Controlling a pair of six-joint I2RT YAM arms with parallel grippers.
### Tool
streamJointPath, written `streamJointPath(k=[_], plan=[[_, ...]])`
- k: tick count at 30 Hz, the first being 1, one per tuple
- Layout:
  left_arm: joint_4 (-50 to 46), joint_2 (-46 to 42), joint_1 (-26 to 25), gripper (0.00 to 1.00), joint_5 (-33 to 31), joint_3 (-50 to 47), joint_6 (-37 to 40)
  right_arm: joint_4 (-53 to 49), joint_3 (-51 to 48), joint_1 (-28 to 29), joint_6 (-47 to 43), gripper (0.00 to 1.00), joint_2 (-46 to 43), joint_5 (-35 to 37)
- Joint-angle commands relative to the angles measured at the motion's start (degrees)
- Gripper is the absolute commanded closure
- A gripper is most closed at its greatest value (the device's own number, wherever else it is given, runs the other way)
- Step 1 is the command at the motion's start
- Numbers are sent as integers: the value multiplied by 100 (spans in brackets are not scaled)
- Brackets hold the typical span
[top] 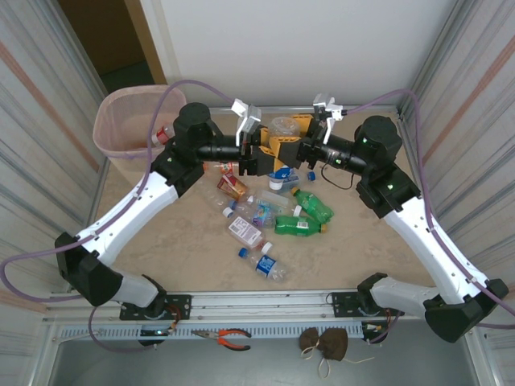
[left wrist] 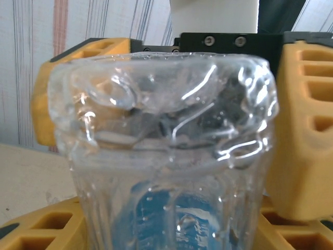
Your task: Put the plastic bottles in the bin
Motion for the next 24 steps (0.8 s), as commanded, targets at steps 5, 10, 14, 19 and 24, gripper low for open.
streamJointPath(k=[5,10,14,19,24], plan=[[-282,-342,119,46,-636,175,281,-449,191,23,-305,11,-561,993],[-321,-614,612,47,-1135,82,-181,-762,201,-114,-445,9,-1002,1578],[-625,-875,1220,51,-1963,32,-743,-930,157,-422,-392,8,-1198,1630],[-976,-1146,2268,59,-2737,-49,-1583,-985,75,-741,-202,9,-1306,1472],[-1067,-1253,2972,54,-3791,-29,-2157,-994,10,-838,-126,9,-1336,1473]])
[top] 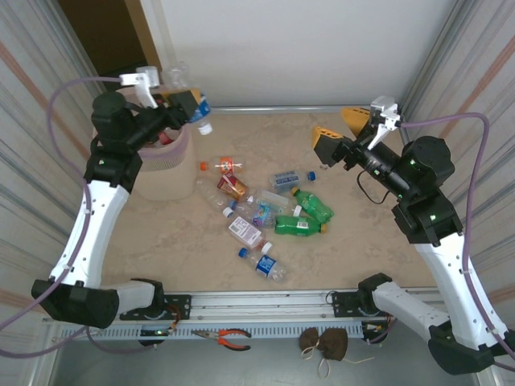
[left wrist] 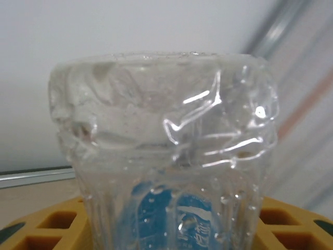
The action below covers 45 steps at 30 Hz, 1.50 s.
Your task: Put the plastic bottles in the bin
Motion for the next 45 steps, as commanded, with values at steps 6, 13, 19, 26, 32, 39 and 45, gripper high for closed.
streamJointPath(k=[6,13,19,26,32,39,45], plan=[[-1871,247,326,67,-3221,756,-2054,-15,-51,-107,200,9,-65,-7],[-3290,1232,949,64,-2995,1587,-3653,-46,-53,-149,225,9,-38,-58],[-3873,1979,1188,57,-3004,2004,-4215,-102,-124,-172,220,9,-81,-26],[-4007,2713,1334,53,-2749,2137,-4466,-229,-129,-255,185,9,-104,7],[-4253,3154,1473,49,-2650,2227,-4787,-360,-127,-315,159,9,-186,56],[-4391,3410,1585,36,-2446,2378,-4941,-512,-137,-351,141,9,-260,154],[-4561,3316,1589,22,-2426,2588,-4890,-718,-122,-352,141,9,-257,229]])
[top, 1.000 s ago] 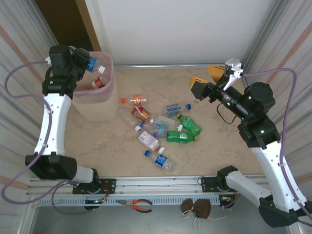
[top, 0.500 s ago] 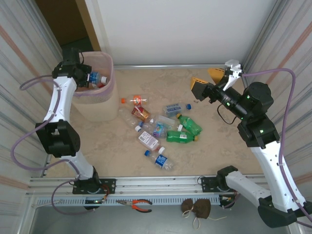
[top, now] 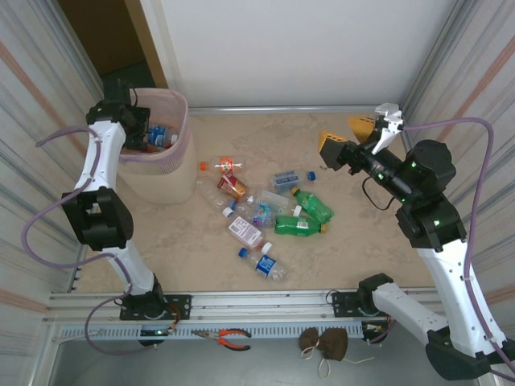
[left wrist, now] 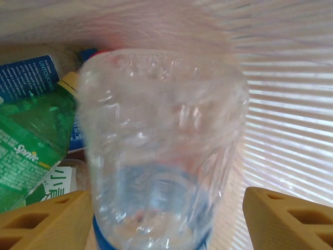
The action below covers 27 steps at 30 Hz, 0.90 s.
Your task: Put the plastic bottles in the bin
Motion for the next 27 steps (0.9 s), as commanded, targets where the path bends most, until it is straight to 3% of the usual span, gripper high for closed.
streamJointPath(k=[1,15,22,27], plan=[[-249,-98,79,20,28,236,-31,-147,11,-50,34,9,-52,140],[-147,-809,79,18,168,244,407,-772,10,-61,126,10,89,464],[820,-1379,-3,19,725,-163,1705,-1693,94,-120,144,11,551,806],[1650,-2009,-210,21,1073,-838,2760,-2478,282,-385,636,13,1247,865]])
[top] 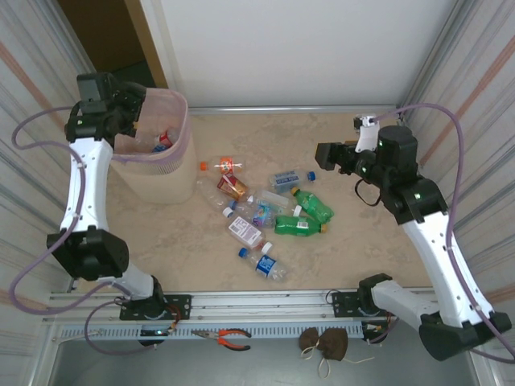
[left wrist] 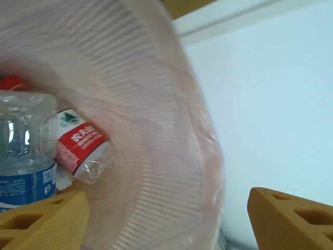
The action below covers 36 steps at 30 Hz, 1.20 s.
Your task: Put the plastic bottles in the bin
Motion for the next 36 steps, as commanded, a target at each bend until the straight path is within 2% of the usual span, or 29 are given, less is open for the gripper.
streamJointPath(k=[1,4,8,17,20,28,36], plan=[[649,-465,-181,21,385,-392,1108,-687,186,-137,604,12,380,265],[985,-772,-272,23,755,-810,1462,-438,-133,-165,1581,12,658,375],[1607,-1225,-331,25,1197,-1560,1708,-103,-368,-218,3172,16,1279,439],[1691,-1705,-353,29,1205,-2236,1823,332,-358,-720,5473,32,2899,-22],[1869,-1819,-353,29,1270,-2431,1725,592,-349,-792,5954,34,3404,-217],[1736,-1838,-380,29,1311,-2410,1718,1275,-326,-851,6793,33,4482,-585],[1680,-1705,-556,29,1267,-2287,1756,1532,-165,-868,7085,35,5247,-887]])
